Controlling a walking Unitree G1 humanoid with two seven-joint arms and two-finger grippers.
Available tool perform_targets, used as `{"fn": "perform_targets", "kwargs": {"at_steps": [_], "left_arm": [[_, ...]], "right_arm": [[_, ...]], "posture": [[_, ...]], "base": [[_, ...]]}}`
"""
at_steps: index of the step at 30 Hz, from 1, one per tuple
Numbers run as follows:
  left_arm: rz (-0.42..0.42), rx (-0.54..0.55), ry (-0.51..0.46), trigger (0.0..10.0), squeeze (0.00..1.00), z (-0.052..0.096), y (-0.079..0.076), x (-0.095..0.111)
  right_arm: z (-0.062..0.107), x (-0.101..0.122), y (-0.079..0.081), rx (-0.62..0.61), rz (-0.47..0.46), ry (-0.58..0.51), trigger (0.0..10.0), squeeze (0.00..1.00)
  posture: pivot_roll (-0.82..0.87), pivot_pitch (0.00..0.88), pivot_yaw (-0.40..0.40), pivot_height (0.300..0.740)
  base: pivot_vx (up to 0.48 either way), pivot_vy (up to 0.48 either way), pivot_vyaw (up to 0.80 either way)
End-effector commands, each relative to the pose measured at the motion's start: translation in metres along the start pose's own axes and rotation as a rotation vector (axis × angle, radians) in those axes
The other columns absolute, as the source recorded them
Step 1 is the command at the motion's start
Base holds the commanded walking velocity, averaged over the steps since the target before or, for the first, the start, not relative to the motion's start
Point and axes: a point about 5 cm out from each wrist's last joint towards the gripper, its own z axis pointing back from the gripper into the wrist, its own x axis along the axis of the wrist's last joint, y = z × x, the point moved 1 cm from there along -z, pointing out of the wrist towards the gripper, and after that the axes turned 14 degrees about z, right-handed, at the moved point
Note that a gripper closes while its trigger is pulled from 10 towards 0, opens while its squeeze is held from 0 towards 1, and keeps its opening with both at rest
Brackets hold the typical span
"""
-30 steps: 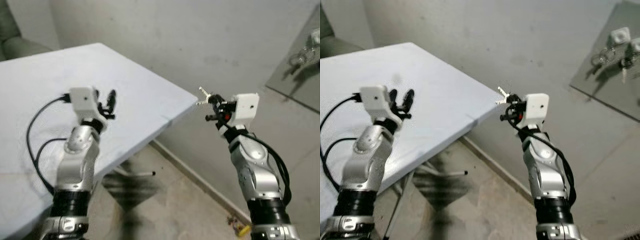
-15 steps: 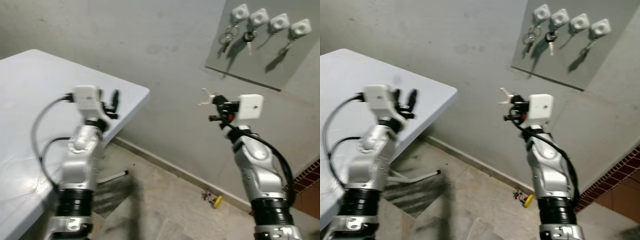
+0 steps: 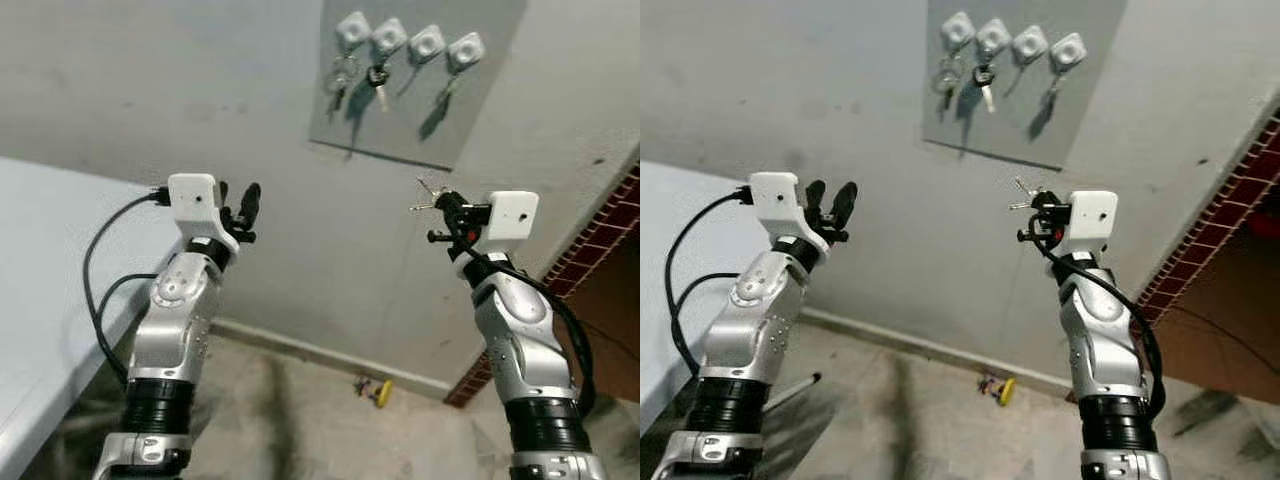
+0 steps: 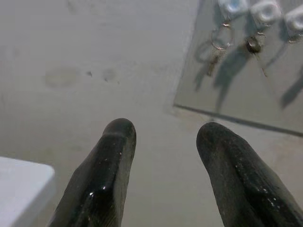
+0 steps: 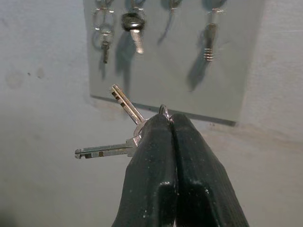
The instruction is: Hang keys on a hook
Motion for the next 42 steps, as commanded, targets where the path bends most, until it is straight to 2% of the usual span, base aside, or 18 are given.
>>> {"fn": "perform_targets", "kwargs": {"at_steps": [1,16,31,42], "left_arm": [[-0.007,0.01,-0.013,10.0,0.0,-0.0001,0.0025,0.0049],[-0.008,0.01,-0.013,10.0,0.0,0.0,0.0026,0.0052],[0.001,0.019,-0.015,10.0,0.0,0.0011,0.0036,0.0056],[0.012,0.031,-0.026,10.0,0.0,0.0016,0.0063,0.0086]], "right_arm": [[-0.0029,0.0089,0.0022,0.016,-0.001,-0.033,10.0,0.0],[-0.0013,0.0103,0.0034,0.024,-0.007,-0.048,10.0,0.0],[-0.0002,0.0087,0.0039,0.029,-0.005,-0.041,10.0,0.0],[-0.0004,0.0087,0.0038,0.031,-0.007,-0.038,10.0,0.0]], "posture": [[0.0,0.038,-0.061,0.74],[0.0,0.042,-0.06,0.74],[0.01,0.05,-0.06,0.74],[0.01,0.056,-0.062,0.74]], "base": [[0.341,0.0,0.0],[0.343,0.0,0.0],[0.137,0.0,0.0],[0.348,0.0,0.0]]}}
